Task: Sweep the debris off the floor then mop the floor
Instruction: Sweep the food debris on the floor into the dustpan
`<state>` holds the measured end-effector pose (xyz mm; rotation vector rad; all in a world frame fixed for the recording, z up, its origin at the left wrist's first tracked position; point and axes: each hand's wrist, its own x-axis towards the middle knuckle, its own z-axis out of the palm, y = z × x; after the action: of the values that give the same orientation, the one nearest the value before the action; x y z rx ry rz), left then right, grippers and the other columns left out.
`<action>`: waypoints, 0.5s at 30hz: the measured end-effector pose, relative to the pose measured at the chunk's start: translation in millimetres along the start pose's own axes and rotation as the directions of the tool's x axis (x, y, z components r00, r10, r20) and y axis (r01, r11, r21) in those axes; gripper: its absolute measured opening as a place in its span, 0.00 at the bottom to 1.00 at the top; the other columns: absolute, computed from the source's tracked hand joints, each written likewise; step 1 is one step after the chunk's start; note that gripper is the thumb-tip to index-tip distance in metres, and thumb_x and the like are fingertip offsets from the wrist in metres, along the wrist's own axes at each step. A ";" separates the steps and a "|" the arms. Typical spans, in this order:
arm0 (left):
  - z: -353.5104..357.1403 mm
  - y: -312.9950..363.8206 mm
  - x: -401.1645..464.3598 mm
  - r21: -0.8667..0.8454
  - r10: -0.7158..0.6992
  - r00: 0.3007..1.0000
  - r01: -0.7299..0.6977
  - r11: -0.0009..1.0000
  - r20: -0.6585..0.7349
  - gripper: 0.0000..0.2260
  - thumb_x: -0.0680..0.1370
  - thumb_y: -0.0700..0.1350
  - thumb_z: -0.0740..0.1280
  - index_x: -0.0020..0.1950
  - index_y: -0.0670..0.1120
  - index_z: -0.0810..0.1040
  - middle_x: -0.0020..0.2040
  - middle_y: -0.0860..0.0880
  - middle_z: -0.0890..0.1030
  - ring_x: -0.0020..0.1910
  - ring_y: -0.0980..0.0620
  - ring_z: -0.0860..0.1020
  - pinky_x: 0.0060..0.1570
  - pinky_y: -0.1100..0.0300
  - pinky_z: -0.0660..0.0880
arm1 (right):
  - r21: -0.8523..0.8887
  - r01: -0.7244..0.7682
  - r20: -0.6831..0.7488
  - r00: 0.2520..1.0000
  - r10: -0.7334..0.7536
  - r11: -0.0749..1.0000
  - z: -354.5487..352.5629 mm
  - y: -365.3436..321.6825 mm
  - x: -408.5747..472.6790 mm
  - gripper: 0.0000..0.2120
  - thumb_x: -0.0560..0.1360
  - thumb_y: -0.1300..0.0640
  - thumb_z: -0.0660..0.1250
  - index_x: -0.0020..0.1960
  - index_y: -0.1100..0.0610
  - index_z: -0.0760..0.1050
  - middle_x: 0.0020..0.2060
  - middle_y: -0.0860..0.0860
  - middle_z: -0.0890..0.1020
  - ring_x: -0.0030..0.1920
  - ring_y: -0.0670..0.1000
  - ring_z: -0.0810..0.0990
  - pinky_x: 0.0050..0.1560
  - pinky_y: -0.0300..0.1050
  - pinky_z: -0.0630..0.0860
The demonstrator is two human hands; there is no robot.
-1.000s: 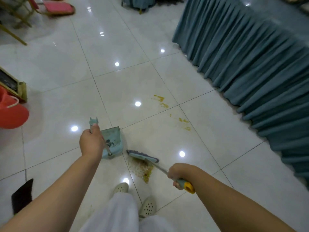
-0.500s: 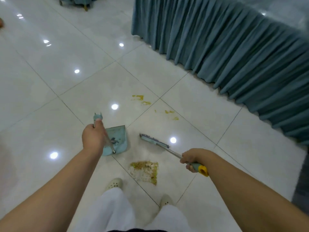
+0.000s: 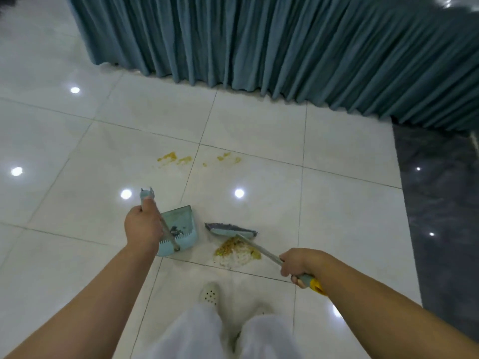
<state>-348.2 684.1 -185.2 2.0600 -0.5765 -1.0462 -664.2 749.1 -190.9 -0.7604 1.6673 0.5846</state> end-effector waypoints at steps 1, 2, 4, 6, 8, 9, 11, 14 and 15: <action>3.3 0.8 -2.2 0.028 0.013 1.000 -0.013 1.000 0.018 0.24 0.78 0.60 0.54 0.35 0.42 0.71 0.33 0.44 0.73 0.30 0.46 0.70 0.33 0.58 0.67 | 0.026 -0.011 0.011 1.000 0.011 1.000 5.5 5.5 -4.0 0.19 0.79 0.62 0.60 0.69 0.61 0.68 0.33 0.55 0.71 0.28 0.48 0.69 0.25 0.39 0.68; 6.1 0.8 -4.5 0.054 0.027 0.999 -0.029 0.998 0.029 0.24 0.79 0.60 0.53 0.37 0.40 0.72 0.33 0.44 0.74 0.32 0.46 0.71 0.35 0.57 0.68 | 0.048 -0.009 0.003 1.000 0.009 0.999 10.4 10.5 -7.6 0.20 0.78 0.63 0.60 0.70 0.61 0.67 0.33 0.55 0.72 0.29 0.49 0.69 0.26 0.39 0.68; 11.6 -2.0 -7.4 0.102 0.053 0.998 -0.057 0.993 0.047 0.25 0.79 0.59 0.52 0.42 0.39 0.73 0.35 0.44 0.75 0.35 0.45 0.72 0.38 0.56 0.68 | 0.081 0.011 -0.044 0.999 -0.008 0.997 18.1 21.1 -12.8 0.21 0.78 0.63 0.61 0.71 0.60 0.66 0.34 0.56 0.72 0.29 0.49 0.70 0.27 0.40 0.68; 16.2 -6.5 -9.2 0.143 0.067 0.995 -0.077 0.987 0.071 0.24 0.80 0.58 0.52 0.43 0.38 0.74 0.35 0.43 0.75 0.37 0.45 0.73 0.38 0.56 0.68 | 0.148 0.020 -0.078 0.997 -0.008 0.989 26.5 30.8 -16.2 0.20 0.79 0.63 0.60 0.71 0.59 0.66 0.34 0.55 0.72 0.29 0.48 0.70 0.24 0.38 0.69; 19.6 -13.3 -11.5 0.195 0.093 0.992 -0.108 0.975 0.087 0.25 0.80 0.58 0.51 0.42 0.38 0.74 0.36 0.42 0.75 0.37 0.44 0.74 0.37 0.56 0.69 | 0.228 0.019 -0.091 0.996 0.002 0.973 35.6 39.3 -17.3 0.18 0.79 0.63 0.59 0.69 0.60 0.68 0.33 0.55 0.71 0.28 0.48 0.69 0.20 0.33 0.68; 20.8 -16.7 -14.2 0.222 0.113 0.989 -0.133 0.966 0.100 0.25 0.80 0.57 0.51 0.43 0.37 0.75 0.36 0.41 0.75 0.36 0.44 0.74 0.36 0.56 0.69 | 0.282 0.017 -0.099 0.995 0.012 0.959 40.1 43.8 -17.2 0.18 0.79 0.63 0.59 0.68 0.60 0.69 0.33 0.55 0.71 0.28 0.48 0.69 0.20 0.32 0.68; 22.6 -21.6 -18.1 0.258 0.163 0.977 -0.193 0.947 0.135 0.26 0.81 0.56 0.51 0.43 0.35 0.75 0.37 0.39 0.76 0.35 0.43 0.74 0.33 0.57 0.68 | 0.368 0.015 -0.106 0.994 0.026 0.930 48.4 51.0 -14.4 0.17 0.79 0.64 0.59 0.68 0.61 0.68 0.33 0.55 0.71 0.28 0.48 0.69 0.19 0.31 0.67; 23.2 -30.0 -15.0 0.292 0.168 0.970 -0.214 0.932 0.176 0.25 0.81 0.56 0.52 0.43 0.35 0.74 0.36 0.39 0.75 0.37 0.43 0.74 0.38 0.52 0.70 | 0.484 0.016 -0.113 0.993 0.044 0.875 63.3 60.5 -7.1 0.17 0.80 0.63 0.59 0.68 0.63 0.67 0.32 0.55 0.72 0.28 0.48 0.69 0.21 0.34 0.68; 23.2 -31.9 -11.5 0.298 0.153 0.970 -0.204 0.932 0.188 0.24 0.80 0.56 0.53 0.43 0.35 0.74 0.37 0.39 0.76 0.37 0.43 0.74 0.40 0.49 0.72 | 0.519 0.019 -0.112 0.993 0.046 0.855 69.9 62.9 -3.6 0.17 0.80 0.63 0.59 0.68 0.63 0.67 0.32 0.55 0.72 0.28 0.48 0.70 0.23 0.37 0.69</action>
<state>-371.9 702.0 -213.6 2.1538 -1.0561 -1.0733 -665.0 842.3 -203.9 -0.3895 1.8303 0.0751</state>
